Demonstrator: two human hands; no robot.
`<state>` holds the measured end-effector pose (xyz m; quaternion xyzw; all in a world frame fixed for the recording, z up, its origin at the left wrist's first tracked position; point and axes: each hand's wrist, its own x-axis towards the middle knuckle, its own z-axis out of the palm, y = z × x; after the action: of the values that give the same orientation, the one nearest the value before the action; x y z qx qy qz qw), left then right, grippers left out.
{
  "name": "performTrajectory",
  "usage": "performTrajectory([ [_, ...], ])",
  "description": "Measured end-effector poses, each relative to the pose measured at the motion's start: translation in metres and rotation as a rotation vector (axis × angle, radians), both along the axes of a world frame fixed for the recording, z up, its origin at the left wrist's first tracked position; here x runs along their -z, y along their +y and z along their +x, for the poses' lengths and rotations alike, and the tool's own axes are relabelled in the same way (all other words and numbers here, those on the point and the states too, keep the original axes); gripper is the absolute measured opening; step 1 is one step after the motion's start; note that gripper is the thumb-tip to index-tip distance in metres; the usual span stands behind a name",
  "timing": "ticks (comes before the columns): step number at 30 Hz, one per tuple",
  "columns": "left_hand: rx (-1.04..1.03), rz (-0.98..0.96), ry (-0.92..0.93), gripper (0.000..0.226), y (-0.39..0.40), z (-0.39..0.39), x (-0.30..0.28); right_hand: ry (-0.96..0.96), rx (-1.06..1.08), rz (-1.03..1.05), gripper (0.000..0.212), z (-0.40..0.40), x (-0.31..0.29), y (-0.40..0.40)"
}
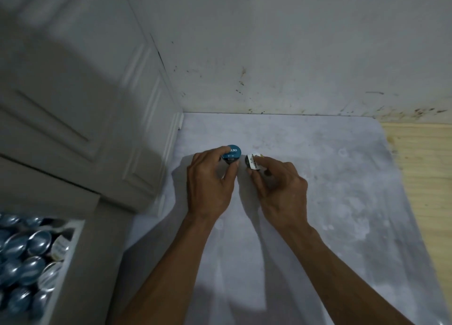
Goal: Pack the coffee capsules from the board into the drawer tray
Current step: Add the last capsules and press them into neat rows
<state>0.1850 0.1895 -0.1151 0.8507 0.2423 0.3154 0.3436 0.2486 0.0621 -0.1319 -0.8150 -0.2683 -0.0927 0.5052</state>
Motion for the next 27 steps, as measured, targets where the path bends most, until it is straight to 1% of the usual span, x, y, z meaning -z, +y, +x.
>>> performTrajectory([
  [2,-0.007,-0.059,-0.016,0.030,-0.008,-0.013,-0.017,0.011,0.044,-0.054,0.028,-0.010,-0.019,-0.005],
  [7,0.048,-0.129,-0.013,0.029,-0.029,-0.058,-0.080,0.044,0.059,-0.045,0.027,-0.048,-0.079,-0.016],
  [11,0.114,-0.123,-0.079,0.031,-0.034,-0.115,-0.147,0.083,0.073,-0.047,0.028,-0.103,-0.133,-0.021],
  [13,0.125,-0.105,-0.118,0.030,-0.025,-0.151,-0.170,0.082,0.088,-0.049,0.028,-0.135,-0.159,-0.017],
  [17,0.194,-0.038,-0.149,0.030,0.018,-0.240,-0.206,0.101,0.142,-0.023,0.026,-0.209,-0.198,0.003],
  [19,0.222,-0.001,-0.106,0.029,0.048,-0.286,-0.215,0.135,0.147,-0.002,0.024,-0.246,-0.209,0.018],
  [23,0.215,-0.016,-0.009,0.029,0.109,-0.363,-0.221,0.138,0.090,-0.019,0.018,-0.308,-0.222,0.055],
  [27,0.162,-0.041,0.119,0.031,0.158,-0.397,-0.217,0.179,0.008,-0.064,0.019,-0.340,-0.218,0.096],
])
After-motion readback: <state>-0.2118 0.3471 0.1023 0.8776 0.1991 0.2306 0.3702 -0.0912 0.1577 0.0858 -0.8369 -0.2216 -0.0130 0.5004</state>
